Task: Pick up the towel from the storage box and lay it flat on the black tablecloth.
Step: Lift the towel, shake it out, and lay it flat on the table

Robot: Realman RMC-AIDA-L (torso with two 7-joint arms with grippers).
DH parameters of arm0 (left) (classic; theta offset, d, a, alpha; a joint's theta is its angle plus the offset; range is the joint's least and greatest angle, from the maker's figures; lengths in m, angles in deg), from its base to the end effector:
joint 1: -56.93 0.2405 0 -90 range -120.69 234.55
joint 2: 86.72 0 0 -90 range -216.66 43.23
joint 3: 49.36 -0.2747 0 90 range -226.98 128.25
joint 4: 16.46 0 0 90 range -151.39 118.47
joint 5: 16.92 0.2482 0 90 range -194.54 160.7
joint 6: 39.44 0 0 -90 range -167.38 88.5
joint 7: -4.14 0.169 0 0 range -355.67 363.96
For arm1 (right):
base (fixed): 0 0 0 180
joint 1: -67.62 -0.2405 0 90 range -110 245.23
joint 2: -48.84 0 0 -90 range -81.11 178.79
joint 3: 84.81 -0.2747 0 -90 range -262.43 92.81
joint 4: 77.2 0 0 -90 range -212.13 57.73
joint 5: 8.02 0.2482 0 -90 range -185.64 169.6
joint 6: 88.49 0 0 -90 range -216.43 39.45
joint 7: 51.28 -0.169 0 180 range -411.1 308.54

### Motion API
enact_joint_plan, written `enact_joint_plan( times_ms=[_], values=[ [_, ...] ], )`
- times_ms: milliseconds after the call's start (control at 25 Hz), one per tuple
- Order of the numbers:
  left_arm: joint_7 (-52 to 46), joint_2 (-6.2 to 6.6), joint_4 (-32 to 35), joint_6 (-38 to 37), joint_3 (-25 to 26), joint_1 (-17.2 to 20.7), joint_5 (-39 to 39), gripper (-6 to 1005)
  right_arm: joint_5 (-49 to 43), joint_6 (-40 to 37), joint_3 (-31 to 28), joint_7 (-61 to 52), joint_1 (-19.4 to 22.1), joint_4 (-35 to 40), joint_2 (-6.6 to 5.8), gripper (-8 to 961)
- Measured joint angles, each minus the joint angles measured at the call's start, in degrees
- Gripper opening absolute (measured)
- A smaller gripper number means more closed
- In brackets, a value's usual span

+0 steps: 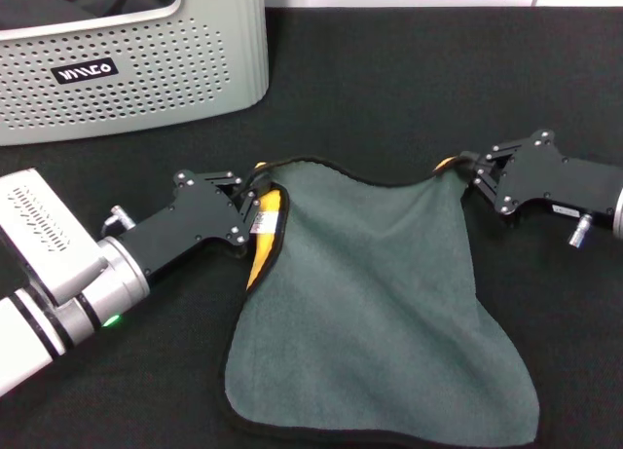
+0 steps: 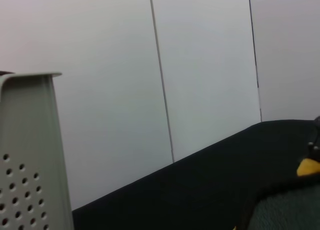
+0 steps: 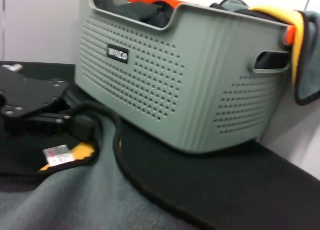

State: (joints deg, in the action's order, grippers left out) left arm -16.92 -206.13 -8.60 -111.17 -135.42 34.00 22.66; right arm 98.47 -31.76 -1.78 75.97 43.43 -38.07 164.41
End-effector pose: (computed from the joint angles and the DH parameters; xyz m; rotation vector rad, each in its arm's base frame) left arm -0.3388 0.3283 -0.1117 -2.2669 -0.2882 -0.6947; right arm 0.2747 0.4094 -0.0756 -2.5264 0.0992 0.4799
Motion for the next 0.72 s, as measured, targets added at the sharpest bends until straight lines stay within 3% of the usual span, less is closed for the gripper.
enact_joint_plan(
  times_ms=[400, 720],
  values=[
    [-0.48, 1.59, 0.5, -0.58, -0.67, -1.32, 4.29, 25, 0.09, -3.94, -0.1, 0.44, -0.53, 0.84, -0.09, 20],
    [0.03, 3.06, 6.67, 0.89, -0.37, -1.85, 8.59, 25, -0.21, -5.63, 0.1, 0.49, -1.8, 0.6, -0.09, 21]
  ],
)
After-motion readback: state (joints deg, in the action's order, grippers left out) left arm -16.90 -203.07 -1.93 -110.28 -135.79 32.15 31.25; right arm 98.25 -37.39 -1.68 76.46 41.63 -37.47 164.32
